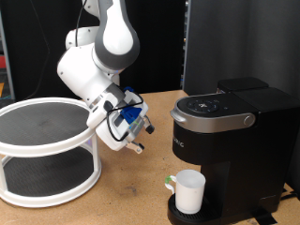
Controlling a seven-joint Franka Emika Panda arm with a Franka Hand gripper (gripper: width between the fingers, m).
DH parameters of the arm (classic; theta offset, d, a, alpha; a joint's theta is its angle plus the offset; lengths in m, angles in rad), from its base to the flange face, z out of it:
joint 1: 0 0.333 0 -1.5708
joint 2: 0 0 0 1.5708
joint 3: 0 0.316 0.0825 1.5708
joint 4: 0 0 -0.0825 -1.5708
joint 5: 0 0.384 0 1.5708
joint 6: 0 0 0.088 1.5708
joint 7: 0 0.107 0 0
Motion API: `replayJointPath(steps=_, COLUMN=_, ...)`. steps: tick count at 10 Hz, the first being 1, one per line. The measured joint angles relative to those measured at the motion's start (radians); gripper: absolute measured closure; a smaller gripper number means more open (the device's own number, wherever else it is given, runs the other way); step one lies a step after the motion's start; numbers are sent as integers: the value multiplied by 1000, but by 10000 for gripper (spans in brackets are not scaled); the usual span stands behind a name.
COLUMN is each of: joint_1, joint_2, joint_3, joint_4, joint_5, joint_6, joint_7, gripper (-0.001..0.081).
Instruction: Make a cup of coffee with the keurig machine
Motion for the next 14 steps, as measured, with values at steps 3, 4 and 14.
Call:
replayJointPath(steps=3, joint_1=-8, joint_2=-36, joint_3=-27, joint_4=5, joint_5=13, joint_6=-87, joint_7=4, gripper=-2)
replayJointPath(steps=4, joint_1=-11, joint_2=-68, joint_3=-34, joint_4=9, joint_5=17, joint_6=-119, joint_7=26, gripper=-2)
replayJointPath(steps=14, joint_1=-12, joint_2=-336, joint_3=-20, joint_4=58, joint_5=-173, joint_6=-160, joint_7=428, gripper=-2)
